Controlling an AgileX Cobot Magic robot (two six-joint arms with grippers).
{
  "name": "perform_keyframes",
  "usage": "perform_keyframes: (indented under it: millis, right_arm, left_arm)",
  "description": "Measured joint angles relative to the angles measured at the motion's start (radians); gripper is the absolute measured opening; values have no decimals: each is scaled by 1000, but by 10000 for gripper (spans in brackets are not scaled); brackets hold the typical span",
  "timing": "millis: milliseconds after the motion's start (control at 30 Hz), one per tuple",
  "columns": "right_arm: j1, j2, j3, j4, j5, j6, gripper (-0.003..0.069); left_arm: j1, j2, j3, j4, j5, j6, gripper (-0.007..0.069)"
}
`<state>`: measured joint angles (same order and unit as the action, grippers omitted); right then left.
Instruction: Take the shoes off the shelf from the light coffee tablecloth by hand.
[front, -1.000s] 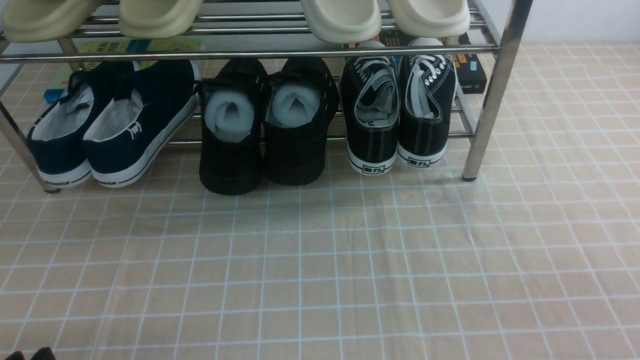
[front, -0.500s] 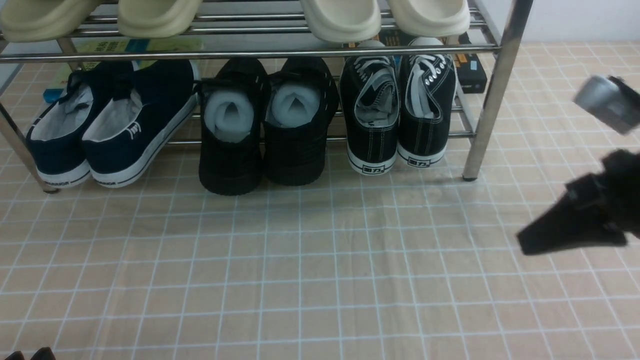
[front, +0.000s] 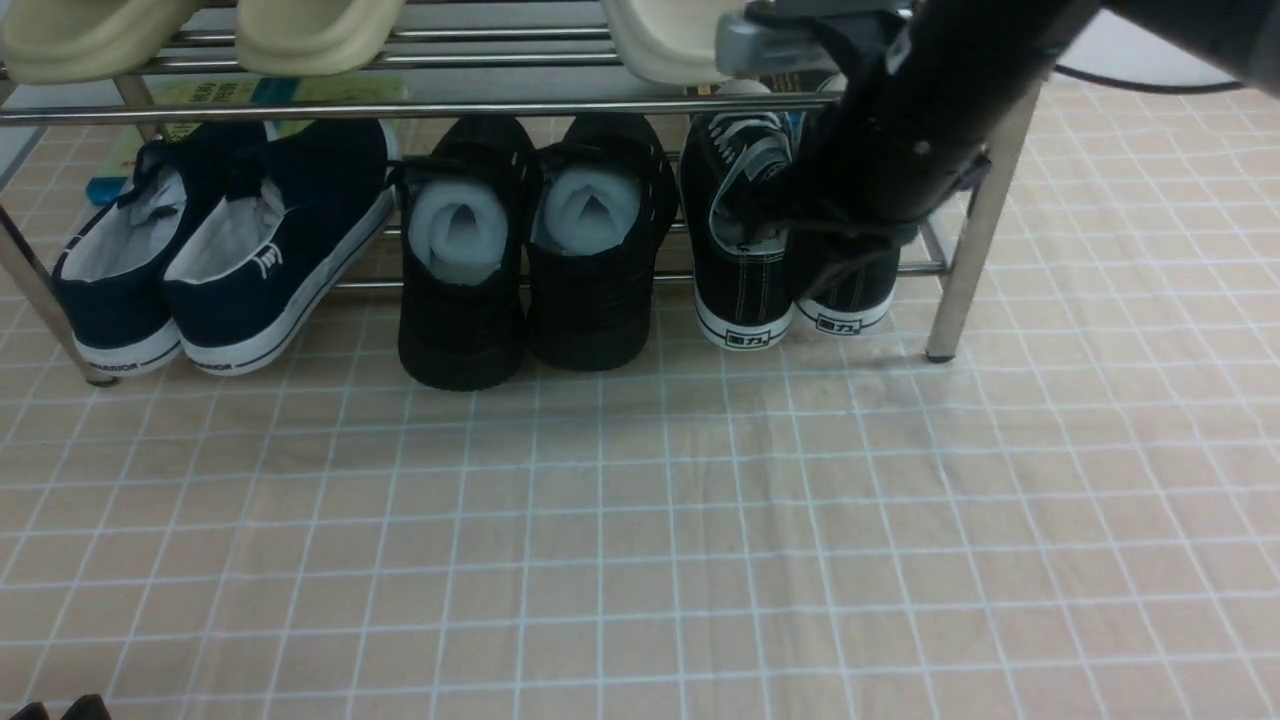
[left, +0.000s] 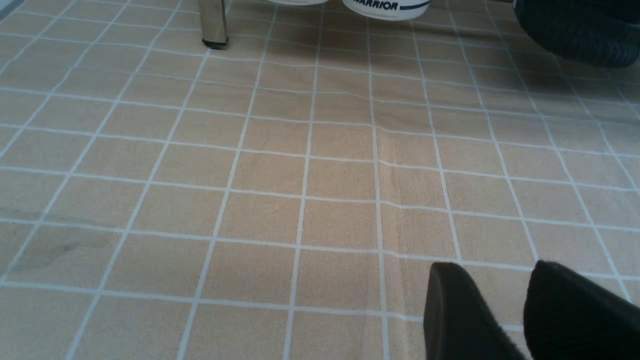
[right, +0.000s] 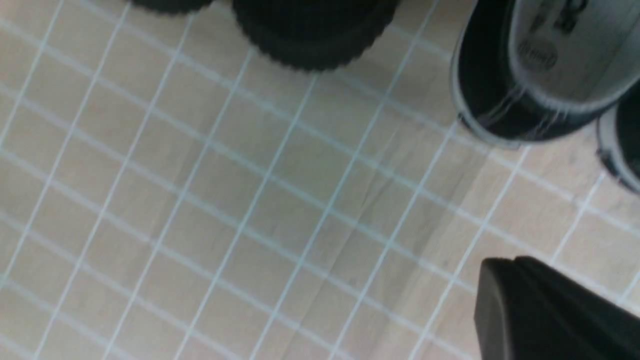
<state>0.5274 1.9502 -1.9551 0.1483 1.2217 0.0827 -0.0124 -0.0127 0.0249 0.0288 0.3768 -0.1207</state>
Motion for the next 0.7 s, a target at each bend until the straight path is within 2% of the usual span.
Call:
perform_keyframes:
  millis: [200, 500, 600, 700]
  right_arm:
    - [36, 117, -129, -114, -73, 68, 64]
    - [36, 187, -141, -206, -252, 123, 325]
    - [36, 206, -143, -215, -278, 125, 367]
    - [36, 228, -143, -223, -296, 126, 375]
  left_arm:
    - [0, 0, 0, 0, 0, 0, 240]
    - [0, 0, 0, 0, 0, 0, 240]
    - [0, 0, 0, 0, 0, 0, 240]
    - [0, 0, 0, 0, 0, 0, 240]
